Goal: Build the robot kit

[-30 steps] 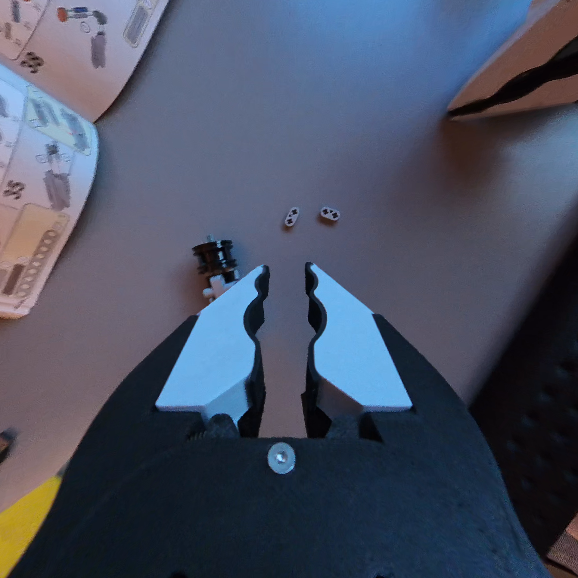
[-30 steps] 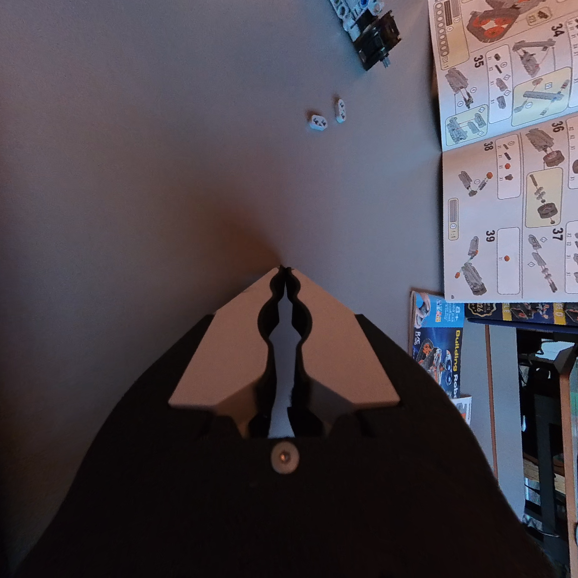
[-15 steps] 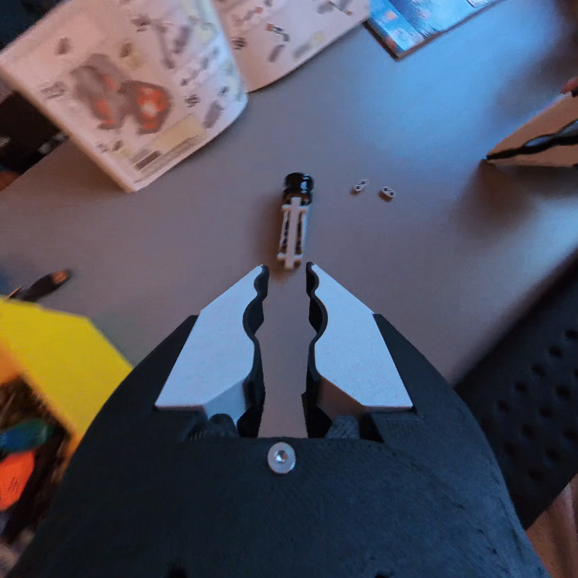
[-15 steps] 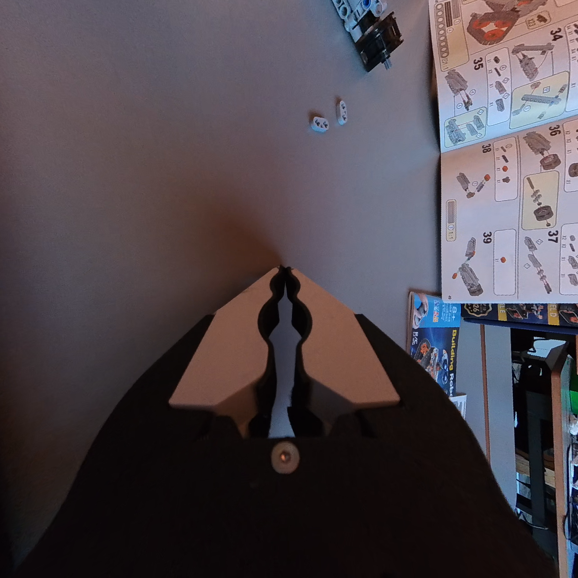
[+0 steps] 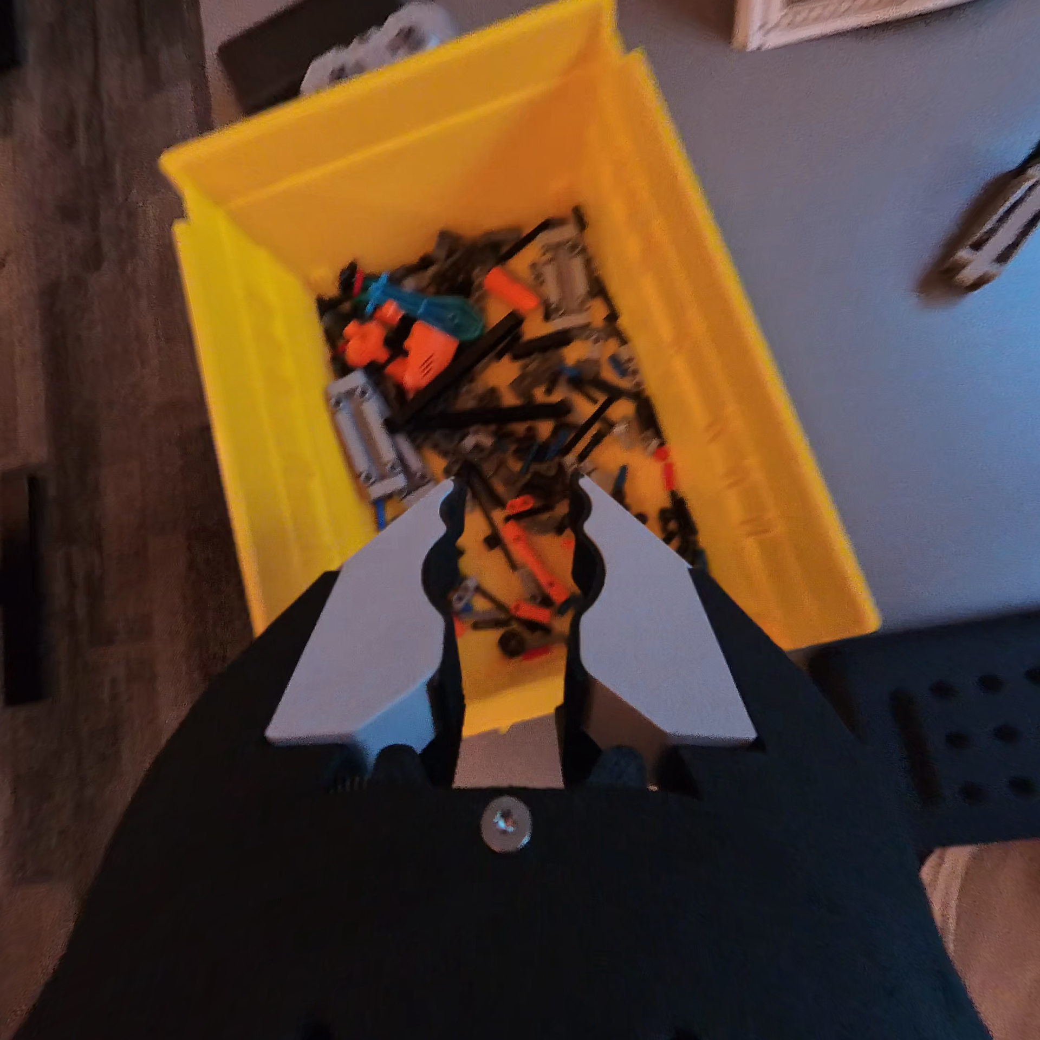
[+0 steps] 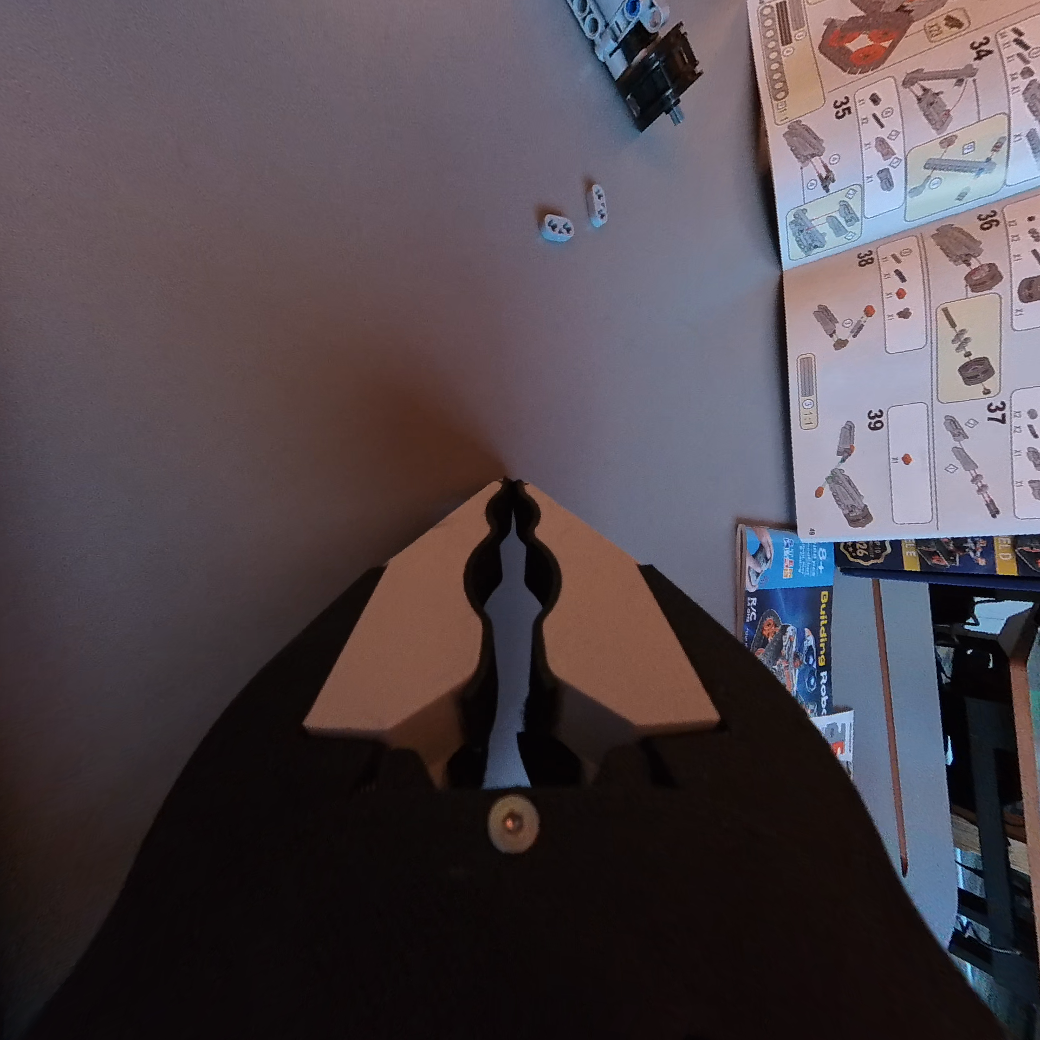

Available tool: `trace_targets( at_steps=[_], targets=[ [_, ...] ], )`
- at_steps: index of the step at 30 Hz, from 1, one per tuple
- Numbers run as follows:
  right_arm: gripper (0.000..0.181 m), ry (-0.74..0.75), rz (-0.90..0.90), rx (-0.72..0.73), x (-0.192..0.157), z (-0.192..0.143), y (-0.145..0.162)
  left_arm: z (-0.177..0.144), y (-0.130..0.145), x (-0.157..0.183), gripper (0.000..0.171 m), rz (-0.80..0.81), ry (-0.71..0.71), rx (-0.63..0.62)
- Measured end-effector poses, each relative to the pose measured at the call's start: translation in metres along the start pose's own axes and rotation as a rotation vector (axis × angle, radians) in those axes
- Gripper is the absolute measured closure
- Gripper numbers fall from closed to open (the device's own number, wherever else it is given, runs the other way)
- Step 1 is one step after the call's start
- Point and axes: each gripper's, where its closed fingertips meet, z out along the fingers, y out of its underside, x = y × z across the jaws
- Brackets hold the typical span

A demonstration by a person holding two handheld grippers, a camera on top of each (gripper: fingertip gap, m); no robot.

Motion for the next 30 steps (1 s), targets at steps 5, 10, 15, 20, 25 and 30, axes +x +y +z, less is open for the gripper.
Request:
trace_targets(
  at_steps=[5, 10, 15, 20, 25, 30],
  targets=[
    [0.181, 0.021, 0.028, 0.000, 0.006, 0.004, 0.001, -0.001, 0.038, -0.028, 0.141, -0.070, 0.024, -0.140],
    [0.181, 0.056, 0.056, -0.024, 0.014, 0.007, 0.007, 0.014, 0.069, -0.029, 0.148, -0.057, 0.075, -0.318],
    [0.181, 0.085, 0.069, -0.044, 0.019, 0.009, 0.010, 0.024, 0.091, -0.023, 0.154, -0.004, 0.152, -0.477],
    [0.181, 0.107, 0.071, -0.061, 0.023, 0.012, 0.012, 0.028, 0.113, -0.020, 0.153, -0.061, 0.221, -0.636],
    [0.181, 0.117, 0.085, -0.063, 0.027, 0.013, 0.013, 0.031, 0.109, -0.020, 0.153, -0.072, 0.239, -0.605],
    [0.181, 0.135, 0.080, -0.077, 0.030, 0.016, 0.014, 0.030, 0.099, -0.018, 0.155, -0.051, 0.225, -0.529]
  ],
)
